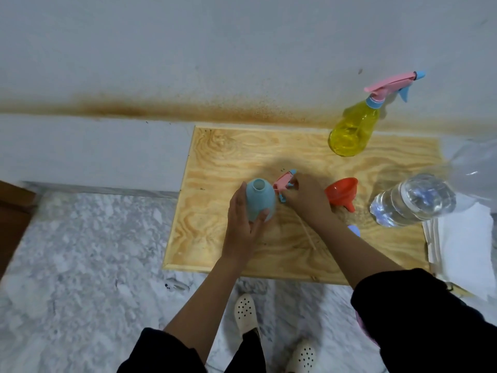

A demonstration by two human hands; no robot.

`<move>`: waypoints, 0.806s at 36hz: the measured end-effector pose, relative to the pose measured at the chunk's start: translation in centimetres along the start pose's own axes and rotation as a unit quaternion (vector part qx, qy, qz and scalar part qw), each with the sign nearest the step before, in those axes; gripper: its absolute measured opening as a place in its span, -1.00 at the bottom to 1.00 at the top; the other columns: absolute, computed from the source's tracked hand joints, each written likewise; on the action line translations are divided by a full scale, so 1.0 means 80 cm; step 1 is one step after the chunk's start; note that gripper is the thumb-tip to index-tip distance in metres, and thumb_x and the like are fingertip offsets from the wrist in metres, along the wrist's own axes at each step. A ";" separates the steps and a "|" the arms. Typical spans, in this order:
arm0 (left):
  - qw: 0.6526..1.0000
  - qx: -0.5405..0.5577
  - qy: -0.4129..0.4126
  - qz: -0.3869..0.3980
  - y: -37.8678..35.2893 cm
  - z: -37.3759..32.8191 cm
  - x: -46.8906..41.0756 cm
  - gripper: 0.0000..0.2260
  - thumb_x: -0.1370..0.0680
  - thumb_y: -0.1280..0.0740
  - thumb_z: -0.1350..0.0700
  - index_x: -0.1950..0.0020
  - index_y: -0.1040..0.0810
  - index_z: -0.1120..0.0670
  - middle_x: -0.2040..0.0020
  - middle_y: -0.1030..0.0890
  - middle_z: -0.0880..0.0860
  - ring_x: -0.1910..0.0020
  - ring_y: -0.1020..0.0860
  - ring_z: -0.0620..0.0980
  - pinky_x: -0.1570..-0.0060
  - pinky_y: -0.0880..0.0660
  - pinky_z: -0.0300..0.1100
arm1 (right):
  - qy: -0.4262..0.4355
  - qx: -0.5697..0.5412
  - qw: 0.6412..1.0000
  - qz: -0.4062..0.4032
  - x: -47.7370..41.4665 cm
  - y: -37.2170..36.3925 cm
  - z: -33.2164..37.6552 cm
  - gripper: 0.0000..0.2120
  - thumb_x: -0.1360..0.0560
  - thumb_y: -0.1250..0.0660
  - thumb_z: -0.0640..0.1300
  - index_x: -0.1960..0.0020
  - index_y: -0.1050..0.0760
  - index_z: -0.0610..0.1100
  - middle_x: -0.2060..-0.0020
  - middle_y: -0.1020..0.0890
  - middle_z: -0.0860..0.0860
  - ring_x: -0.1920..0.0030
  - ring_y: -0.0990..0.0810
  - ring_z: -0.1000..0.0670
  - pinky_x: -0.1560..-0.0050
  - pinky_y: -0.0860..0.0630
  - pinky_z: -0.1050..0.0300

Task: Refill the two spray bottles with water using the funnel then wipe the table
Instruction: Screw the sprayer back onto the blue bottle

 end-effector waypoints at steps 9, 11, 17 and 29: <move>1.000 -0.008 0.010 -0.003 -0.003 0.008 -0.002 -0.38 -0.52 -0.23 -0.14 -0.51 -0.07 -0.04 -0.45 -0.23 0.02 -0.39 -0.18 -0.22 -0.33 -0.21 -0.35 | -0.054 -0.048 0.997 0.028 -0.005 -0.020 -0.002 -0.68 -0.45 -0.38 -0.10 -0.06 -0.56 -0.33 0.00 -0.62 -0.24 0.01 -0.56 -0.17 0.02 -0.44 0.00; 1.000 -0.008 0.013 0.000 -0.003 0.009 -0.002 -0.36 -0.52 -0.24 -0.13 -0.52 -0.09 0.03 -0.45 -0.24 0.05 -0.38 -0.21 -0.18 -0.32 -0.21 -0.36 | -0.061 -0.064 0.996 0.028 -0.004 -0.017 -0.003 -0.66 -0.45 -0.38 -0.10 -0.12 -0.56 -0.32 -0.07 -0.61 -0.22 -0.06 -0.56 -0.14 0.01 -0.39 0.11; 1.000 0.005 0.003 -0.003 -0.001 0.004 -0.003 -0.41 -0.53 -0.27 -0.08 -0.47 -0.05 -0.08 -0.39 -0.20 -0.08 -0.34 -0.17 -0.32 -0.26 -0.13 -0.56 | -0.057 -0.177 0.982 -0.016 0.003 0.010 0.012 -0.64 -0.43 -0.43 -0.11 -0.19 -0.55 -0.23 -0.10 -0.62 -0.12 -0.12 -0.57 -0.05 -0.04 -0.38 0.25; 0.999 0.023 0.023 0.003 0.003 -0.004 0.000 -0.41 -0.53 -0.36 0.09 -0.44 -0.09 -0.10 -0.38 -0.22 -0.07 -0.37 -0.23 -0.16 -0.35 -0.34 0.02 | 0.099 -0.447 0.877 -0.145 0.030 0.097 0.110 -0.77 -0.43 -0.35 -0.14 -0.08 -0.51 -0.13 0.03 -0.61 -0.06 0.02 -0.57 0.00 0.00 -0.50 0.26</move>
Point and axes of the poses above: each hand's wrist, its own x-axis away from the middle knuckle, its own y-axis out of the back of the hand, z = x × y, the point moved 2 cm from there along -x, towards the middle knuckle
